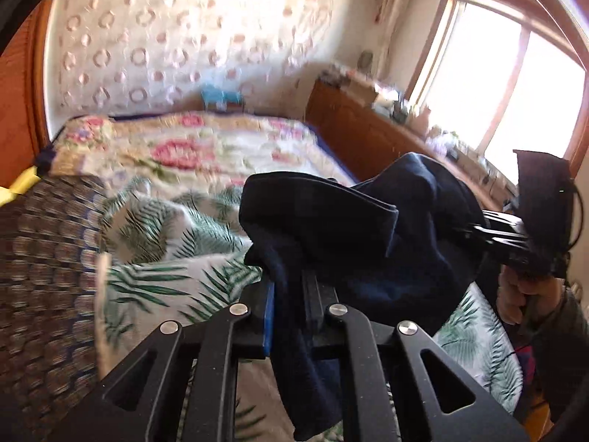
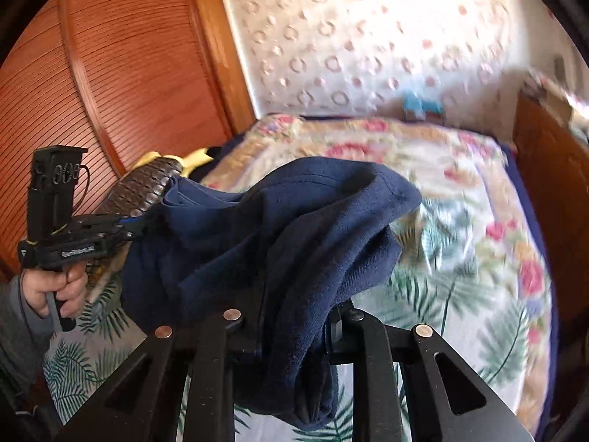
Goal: Fold small clothes
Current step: 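Lift the folded shirt with both grippers and carry it onto the clothes stack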
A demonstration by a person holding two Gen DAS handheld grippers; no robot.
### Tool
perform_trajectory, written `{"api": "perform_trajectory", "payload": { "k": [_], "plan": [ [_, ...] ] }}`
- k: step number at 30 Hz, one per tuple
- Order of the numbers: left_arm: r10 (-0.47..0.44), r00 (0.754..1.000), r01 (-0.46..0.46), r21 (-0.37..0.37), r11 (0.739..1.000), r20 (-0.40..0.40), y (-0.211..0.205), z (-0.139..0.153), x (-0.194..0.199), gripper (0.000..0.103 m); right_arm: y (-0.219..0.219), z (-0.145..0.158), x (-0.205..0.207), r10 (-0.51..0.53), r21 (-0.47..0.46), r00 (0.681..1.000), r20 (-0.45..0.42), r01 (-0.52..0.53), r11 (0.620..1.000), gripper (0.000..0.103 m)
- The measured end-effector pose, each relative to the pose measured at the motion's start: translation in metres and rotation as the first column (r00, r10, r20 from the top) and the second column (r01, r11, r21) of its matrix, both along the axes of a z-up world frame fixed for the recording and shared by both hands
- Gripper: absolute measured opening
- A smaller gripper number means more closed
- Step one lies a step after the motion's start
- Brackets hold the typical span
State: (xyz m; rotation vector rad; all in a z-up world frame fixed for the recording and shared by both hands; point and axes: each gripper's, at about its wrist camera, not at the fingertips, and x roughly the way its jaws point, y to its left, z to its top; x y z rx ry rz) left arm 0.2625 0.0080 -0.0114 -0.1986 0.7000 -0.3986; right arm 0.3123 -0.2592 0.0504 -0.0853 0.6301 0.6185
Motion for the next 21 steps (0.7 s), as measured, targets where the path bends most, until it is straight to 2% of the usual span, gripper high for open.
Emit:
{"api": "perform_trajectory", "payload": {
  "k": [5,9,13,17,20,21],
  "plan": [
    [0.112,0.989,-0.111,-0.012,0.994,0.096,0.044,0.034,-0.045,0.013,0.045,0.042,-0.010,0.145,-0.075,0.984,0.105,-0.137,0.988,0.022],
    [0.254,0.955,-0.254,-0.022,0.967,0.155,0.092,0.046,-0.090,0.013,0.114,0.071,-0.008,0.297,-0.155,0.939,0.171,-0.272,0.950,0.022],
    [0.380,0.913,-0.381,-0.028,0.924,0.148,0.133,0.035,-0.124,0.012,0.199,0.087,-0.004,0.440,-0.225,0.879,0.187,-0.397,0.890,0.021],
    [0.496,0.863,-0.495,-0.038,0.868,0.094,0.166,0.009,-0.145,0.012,0.289,0.080,-0.005,0.564,-0.316,0.805,0.182,-0.496,0.809,0.021],
    [0.560,0.826,-0.559,-0.040,0.828,0.062,0.178,-0.011,-0.156,0.012,0.338,0.063,-0.002,0.606,-0.344,0.775,0.181,-0.528,0.777,0.021],
    [0.580,0.813,-0.579,-0.022,0.815,0.049,0.178,-0.019,-0.156,0.012,0.349,0.056,0.002,0.603,-0.340,0.778,0.175,-0.527,0.779,0.023]
  ]
}}
